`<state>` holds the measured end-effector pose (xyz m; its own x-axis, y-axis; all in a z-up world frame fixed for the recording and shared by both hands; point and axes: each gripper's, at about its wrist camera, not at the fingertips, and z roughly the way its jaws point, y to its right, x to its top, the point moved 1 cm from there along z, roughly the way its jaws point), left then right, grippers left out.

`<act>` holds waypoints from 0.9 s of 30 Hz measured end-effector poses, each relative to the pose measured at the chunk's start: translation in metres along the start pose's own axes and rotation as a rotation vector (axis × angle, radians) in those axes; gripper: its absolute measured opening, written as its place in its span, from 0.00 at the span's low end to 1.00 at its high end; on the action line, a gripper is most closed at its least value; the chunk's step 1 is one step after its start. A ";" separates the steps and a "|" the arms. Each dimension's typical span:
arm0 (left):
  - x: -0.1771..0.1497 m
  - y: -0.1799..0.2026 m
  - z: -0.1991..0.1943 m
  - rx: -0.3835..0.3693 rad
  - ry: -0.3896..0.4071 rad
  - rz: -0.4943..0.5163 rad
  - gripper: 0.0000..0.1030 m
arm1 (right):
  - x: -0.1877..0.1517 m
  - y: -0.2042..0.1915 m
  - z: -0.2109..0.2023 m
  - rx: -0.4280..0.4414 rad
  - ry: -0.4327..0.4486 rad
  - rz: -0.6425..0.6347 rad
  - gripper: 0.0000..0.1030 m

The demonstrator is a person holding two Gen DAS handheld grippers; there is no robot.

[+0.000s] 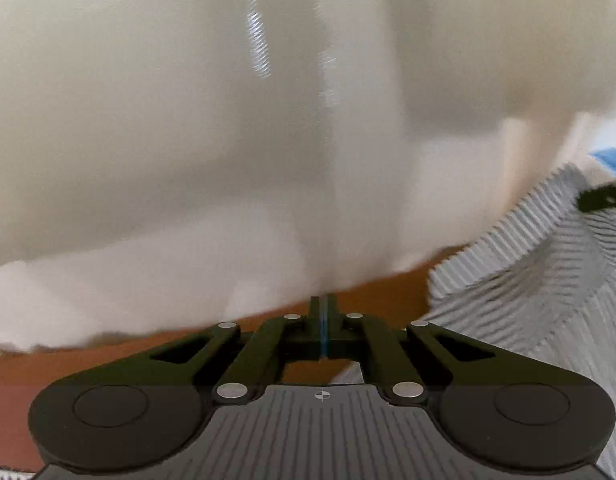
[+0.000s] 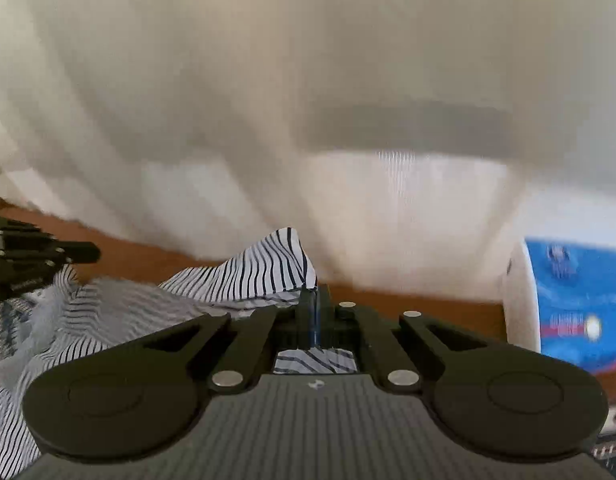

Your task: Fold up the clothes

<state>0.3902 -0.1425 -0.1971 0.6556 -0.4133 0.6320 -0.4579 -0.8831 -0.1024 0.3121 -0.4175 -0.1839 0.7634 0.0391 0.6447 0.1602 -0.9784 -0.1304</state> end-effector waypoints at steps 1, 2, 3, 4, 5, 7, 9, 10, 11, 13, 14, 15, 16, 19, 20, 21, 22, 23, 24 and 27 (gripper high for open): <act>-0.001 -0.002 0.004 0.018 -0.010 -0.007 0.00 | -0.003 0.001 0.007 -0.011 -0.012 0.002 0.01; -0.004 -0.003 0.004 0.025 -0.020 -0.011 0.00 | -0.006 0.001 0.015 -0.021 -0.026 0.005 0.02; -0.007 -0.005 0.004 0.032 -0.031 -0.014 0.00 | -0.009 0.002 0.022 -0.031 -0.039 0.008 0.04; -0.009 -0.007 0.004 0.038 -0.042 -0.018 0.19 | -0.012 0.005 0.019 -0.042 -0.035 0.012 0.09; -0.012 -0.008 0.004 0.045 -0.052 -0.021 0.26 | -0.015 0.007 0.014 -0.053 -0.028 0.018 0.24; -0.017 -0.017 -0.013 0.039 -0.048 -0.020 0.38 | -0.021 0.012 0.004 -0.074 -0.014 0.028 0.33; -0.021 -0.027 -0.038 0.025 -0.030 -0.018 0.60 | -0.026 0.018 -0.020 -0.072 0.016 0.037 0.36; -0.025 -0.032 -0.054 0.019 -0.018 -0.025 0.66 | -0.028 0.021 -0.041 -0.055 0.042 0.040 0.37; -0.031 -0.037 -0.069 0.009 -0.014 -0.037 0.67 | -0.037 0.023 -0.062 -0.049 0.055 0.047 0.40; -0.049 -0.043 -0.095 -0.026 -0.028 -0.080 0.72 | -0.056 0.028 -0.103 -0.039 0.075 0.061 0.47; -0.058 -0.046 -0.107 -0.043 -0.035 -0.101 0.75 | -0.066 0.030 -0.124 -0.035 0.085 0.069 0.50; -0.067 -0.049 -0.120 -0.060 -0.042 -0.123 0.75 | -0.076 0.033 -0.145 -0.030 0.095 0.076 0.52; -0.077 -0.051 -0.132 -0.082 -0.053 -0.147 0.75 | -0.085 0.035 -0.166 -0.025 0.105 0.083 0.53; -0.121 -0.042 -0.162 -0.152 -0.109 -0.205 0.75 | -0.131 0.020 -0.196 -0.045 0.062 0.127 0.53; -0.137 -0.035 -0.170 -0.166 -0.124 -0.204 0.75 | -0.148 0.017 -0.203 -0.050 0.041 0.147 0.53; -0.153 -0.025 -0.176 -0.179 -0.139 -0.197 0.75 | -0.169 0.013 -0.212 -0.051 0.019 0.173 0.53; -0.167 -0.015 -0.182 -0.191 -0.155 -0.180 0.75 | -0.182 0.010 -0.217 -0.051 0.001 0.196 0.53; -0.182 -0.008 -0.191 -0.206 -0.172 -0.162 0.75 | -0.199 0.006 -0.226 -0.052 -0.015 0.222 0.53; -0.196 0.000 -0.202 -0.224 -0.192 -0.139 0.75 | -0.218 0.005 -0.237 -0.052 -0.039 0.253 0.53; -0.236 0.020 -0.233 -0.268 -0.243 -0.098 0.75 | -0.265 -0.008 -0.258 -0.077 -0.108 0.320 0.53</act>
<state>0.0866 -0.0108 -0.1697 0.8128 -0.3984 0.4250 -0.5054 -0.8451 0.1745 -0.0528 -0.4722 -0.1588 0.8299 -0.2548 0.4963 -0.1426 -0.9569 -0.2529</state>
